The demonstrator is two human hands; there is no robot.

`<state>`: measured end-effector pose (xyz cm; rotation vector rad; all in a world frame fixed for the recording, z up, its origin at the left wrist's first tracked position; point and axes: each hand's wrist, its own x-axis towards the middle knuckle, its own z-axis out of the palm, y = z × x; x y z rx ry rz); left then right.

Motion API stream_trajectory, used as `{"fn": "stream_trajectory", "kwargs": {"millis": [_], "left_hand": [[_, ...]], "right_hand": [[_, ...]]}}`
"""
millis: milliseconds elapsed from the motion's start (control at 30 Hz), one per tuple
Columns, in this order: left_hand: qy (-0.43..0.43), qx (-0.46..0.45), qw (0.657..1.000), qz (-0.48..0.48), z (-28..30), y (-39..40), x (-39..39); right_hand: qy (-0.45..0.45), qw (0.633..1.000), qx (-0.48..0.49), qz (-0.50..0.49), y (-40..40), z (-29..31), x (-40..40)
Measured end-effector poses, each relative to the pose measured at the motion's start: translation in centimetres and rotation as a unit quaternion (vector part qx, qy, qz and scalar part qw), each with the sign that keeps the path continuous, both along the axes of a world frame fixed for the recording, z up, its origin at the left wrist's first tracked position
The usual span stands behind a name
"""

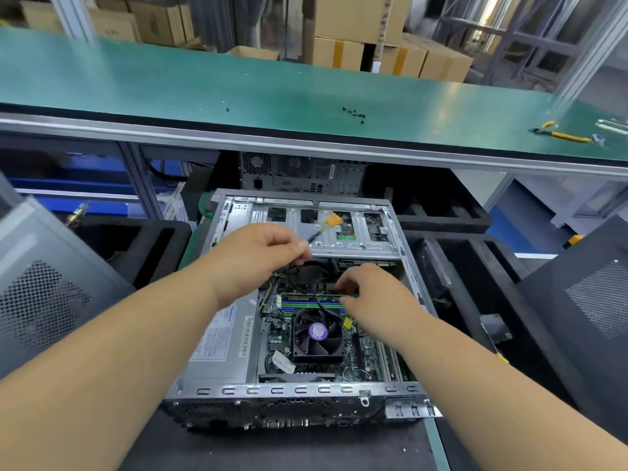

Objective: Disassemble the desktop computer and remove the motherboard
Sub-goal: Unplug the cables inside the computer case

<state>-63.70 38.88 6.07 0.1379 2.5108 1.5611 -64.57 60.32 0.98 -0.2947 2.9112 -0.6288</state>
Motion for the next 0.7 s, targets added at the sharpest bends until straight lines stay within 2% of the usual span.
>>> {"fn": "stream_trajectory", "kwargs": {"millis": [133, 267, 533, 700], "left_hand": [[0.006, -0.004, 1.000, -0.024, -0.3, 1.7, 0.2], [0.016, -0.009, 0.997, -0.069, -0.6, 1.7, 0.4], [0.001, 0.071, 0.997, 0.005, -2.2, 0.3, 0.2], [0.001, 0.060, 0.998, -0.006, -2.7, 1.5, 0.8]], "right_hand": [[0.017, 0.999, -0.001, -0.040, 2.2, 0.9, -0.5], [0.045, 0.994, -0.042, -0.088, 5.2, 2.4, -0.1], [0.047, 0.965, -0.109, -0.234, 10.0, 3.2, 4.5], [0.037, 0.943, -0.132, -0.302, 13.1, 1.5, 7.8]]}}
